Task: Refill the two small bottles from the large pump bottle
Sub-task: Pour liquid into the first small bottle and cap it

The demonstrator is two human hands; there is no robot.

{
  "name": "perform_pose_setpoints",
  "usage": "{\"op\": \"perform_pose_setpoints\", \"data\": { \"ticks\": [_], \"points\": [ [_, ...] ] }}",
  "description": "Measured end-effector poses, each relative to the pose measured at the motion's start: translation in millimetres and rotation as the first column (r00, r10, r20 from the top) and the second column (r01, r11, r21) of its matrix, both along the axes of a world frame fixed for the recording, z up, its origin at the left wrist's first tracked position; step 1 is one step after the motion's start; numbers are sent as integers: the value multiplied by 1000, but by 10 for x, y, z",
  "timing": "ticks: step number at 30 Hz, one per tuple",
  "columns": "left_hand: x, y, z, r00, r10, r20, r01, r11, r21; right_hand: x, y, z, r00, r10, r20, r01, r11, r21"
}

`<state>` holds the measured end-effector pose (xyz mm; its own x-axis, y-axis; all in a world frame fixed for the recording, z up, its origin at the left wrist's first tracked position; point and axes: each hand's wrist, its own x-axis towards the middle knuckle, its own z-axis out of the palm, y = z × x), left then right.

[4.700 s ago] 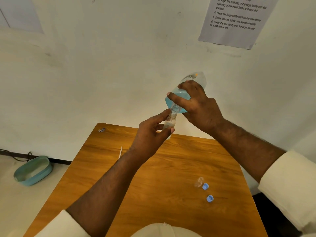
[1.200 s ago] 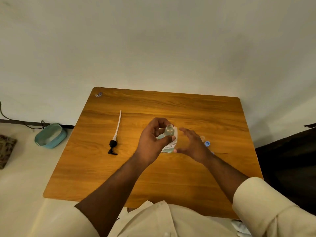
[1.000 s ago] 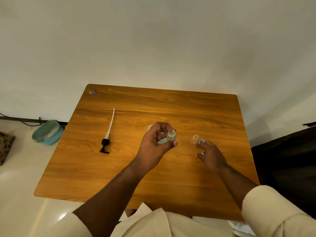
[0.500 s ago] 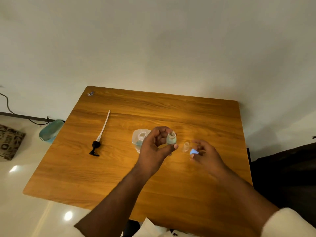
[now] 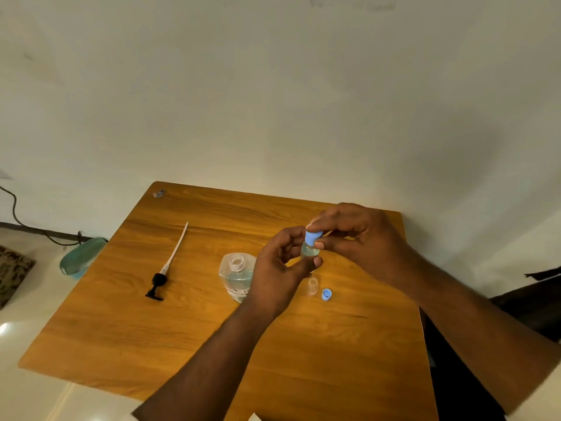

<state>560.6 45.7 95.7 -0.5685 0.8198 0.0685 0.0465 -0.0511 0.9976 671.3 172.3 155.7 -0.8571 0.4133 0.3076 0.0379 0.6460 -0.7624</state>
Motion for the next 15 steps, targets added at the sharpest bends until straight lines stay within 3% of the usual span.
{"op": "perform_pose_setpoints", "data": {
  "ticks": [7,12,15],
  "points": [
    [-149,-119,131,1000,-22,-9,22,1000,5,-140,-97,251,988,9,151,-35,984,175],
    [-302,-219,197,999,-35,12,34,998,49,-307,-295,340,966,-183,184,109,929,353],
    [-442,-288,267,997,-67,-24,69,995,68,-382,-365,474,962,-171,213,112,958,262]
  ]
}}
